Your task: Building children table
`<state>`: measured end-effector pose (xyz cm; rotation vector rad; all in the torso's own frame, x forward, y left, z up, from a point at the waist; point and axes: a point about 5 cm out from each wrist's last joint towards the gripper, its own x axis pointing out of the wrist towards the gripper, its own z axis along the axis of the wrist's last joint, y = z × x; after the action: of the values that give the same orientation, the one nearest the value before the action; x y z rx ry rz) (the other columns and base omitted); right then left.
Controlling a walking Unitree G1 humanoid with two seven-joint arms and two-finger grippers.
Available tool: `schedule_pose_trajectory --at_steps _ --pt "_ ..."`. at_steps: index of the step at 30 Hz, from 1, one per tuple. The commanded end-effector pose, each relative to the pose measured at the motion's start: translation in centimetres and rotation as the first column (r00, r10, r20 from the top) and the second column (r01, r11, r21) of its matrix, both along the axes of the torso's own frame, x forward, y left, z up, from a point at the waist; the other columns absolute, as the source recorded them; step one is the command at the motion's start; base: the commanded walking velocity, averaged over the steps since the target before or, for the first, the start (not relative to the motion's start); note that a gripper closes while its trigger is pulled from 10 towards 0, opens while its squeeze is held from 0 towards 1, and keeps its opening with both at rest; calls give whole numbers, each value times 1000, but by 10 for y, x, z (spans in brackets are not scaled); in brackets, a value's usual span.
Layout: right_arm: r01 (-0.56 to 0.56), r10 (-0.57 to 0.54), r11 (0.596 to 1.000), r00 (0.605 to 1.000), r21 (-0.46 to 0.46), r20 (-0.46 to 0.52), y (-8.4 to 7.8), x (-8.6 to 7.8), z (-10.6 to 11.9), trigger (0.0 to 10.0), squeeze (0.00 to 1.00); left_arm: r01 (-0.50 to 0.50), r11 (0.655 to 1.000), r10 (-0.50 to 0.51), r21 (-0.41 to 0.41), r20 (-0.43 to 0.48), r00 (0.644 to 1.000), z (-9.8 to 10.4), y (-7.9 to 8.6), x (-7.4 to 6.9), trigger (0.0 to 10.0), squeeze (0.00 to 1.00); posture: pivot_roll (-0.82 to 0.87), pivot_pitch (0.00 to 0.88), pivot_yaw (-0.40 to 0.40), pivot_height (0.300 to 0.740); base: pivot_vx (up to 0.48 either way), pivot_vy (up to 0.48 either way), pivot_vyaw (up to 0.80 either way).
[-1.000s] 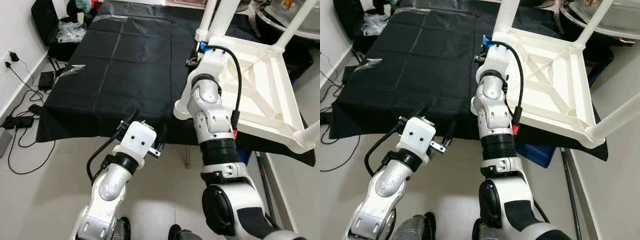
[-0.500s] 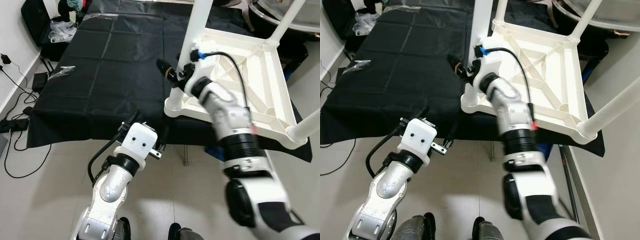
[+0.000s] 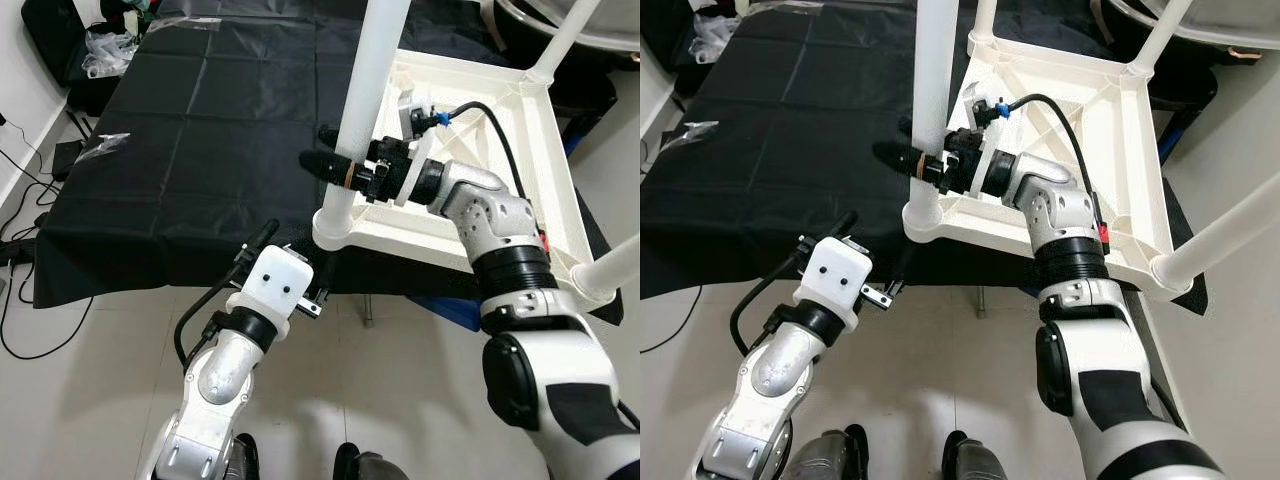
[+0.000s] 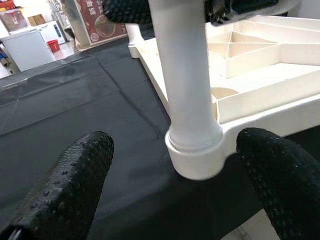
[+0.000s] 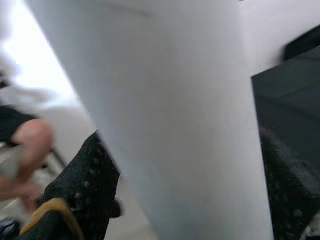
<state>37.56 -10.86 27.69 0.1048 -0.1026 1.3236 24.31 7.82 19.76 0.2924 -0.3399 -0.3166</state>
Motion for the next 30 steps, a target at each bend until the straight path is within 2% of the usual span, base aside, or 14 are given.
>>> schedule_pose_trajectory --at_steps 1,8,9,11,12,20,23,24,25,26,27,28,29,30 --pt "-113 113 994 994 3 -12 8 -5 -1 10000 0 3 1000 -3 9 -17 1000 -4 -1 -3 10000 0 198 215 -90 740 0 0 0" --pt "-155 155 988 988 3 -8 9 -6 1 10000 0 3 1000 -3 8 -18 1000 -4 0 -4 10000 0 196 218 -88 740 0 0 0" --pt "-137 137 991 991 -7 4 10 -4 2 3373 0 3 1000 -3 8 -19 1000 -4 0 -4 10000 0 196 218 -90 740 0 0 0" --pt "-137 137 991 991 -7 4 10 -4 2 3373 0 3 1000 -3 8 -19 1000 -4 0 -4 10000 0 196 218 -90 740 0 0 0" --pt "-61 61 998 998 1 16 11 2 3 0 0 4 1000 -4 9 -21 1000 -4 -1 -4 10000 0 194 218 -89 740 0 0 0" --pt "203 -206 976 978 82 29 2 17 12 0 0 1 1000 -1 10 -20 1000 -5 -1 -3 10000 0 194 214 -88 740 0 0 0" --pt "592 -592 798 805 112 -35 -17 34 10 0 0 0 1000 0 8 -18 1000 -4 0 -3 10000 0 193 213 -87 740 0 0 0" --pt "592 -592 798 805 112 -35 -17 34 10 0 0 0 1000 0 8 -18 1000 -4 0 -3 10000 0 193 213 -87 740 0 0 0" --pt "653 -650 750 757 107 -59 -21 37 8 0 0 0 1000 0 8 -17 1000 -4 0 -2 10000 0 193 213 -87 740 0 0 0" --pt "759 -753 648 651 62 -93 -28 41 0 0 0 2 1000 -2 8 -17 1000 -4 -1 -2 10000 0 187 211 -82 740 0 0 0" --pt "759 -753 648 651 62 -93 -28 41 0 0 0 2 1000 -2 8 -17 1000 -4 -1 -2 10000 0 187 211 -82 740 0 0 0" --pt "879 -875 477 473 -16 -106 -36 42 -15 0 0 5 1000 -5 9 -15 1000 -3 -1 -1 10000 0 183 211 -79 740 0 0 0" --pt "913 -911 405 400 -42 -100 -38 42 -20 0 0 6 1000 -6 9 -14 1000 -3 -1 -1 10000 0 183 211 -79 740 0 0 0" --pt "913 -911 405 400 -42 -100 -38 42 -20 0 0 6 1000 -6 9 -14 1000 -3 -1 -1 10000 0 183 211 -79 740 0 0 0"
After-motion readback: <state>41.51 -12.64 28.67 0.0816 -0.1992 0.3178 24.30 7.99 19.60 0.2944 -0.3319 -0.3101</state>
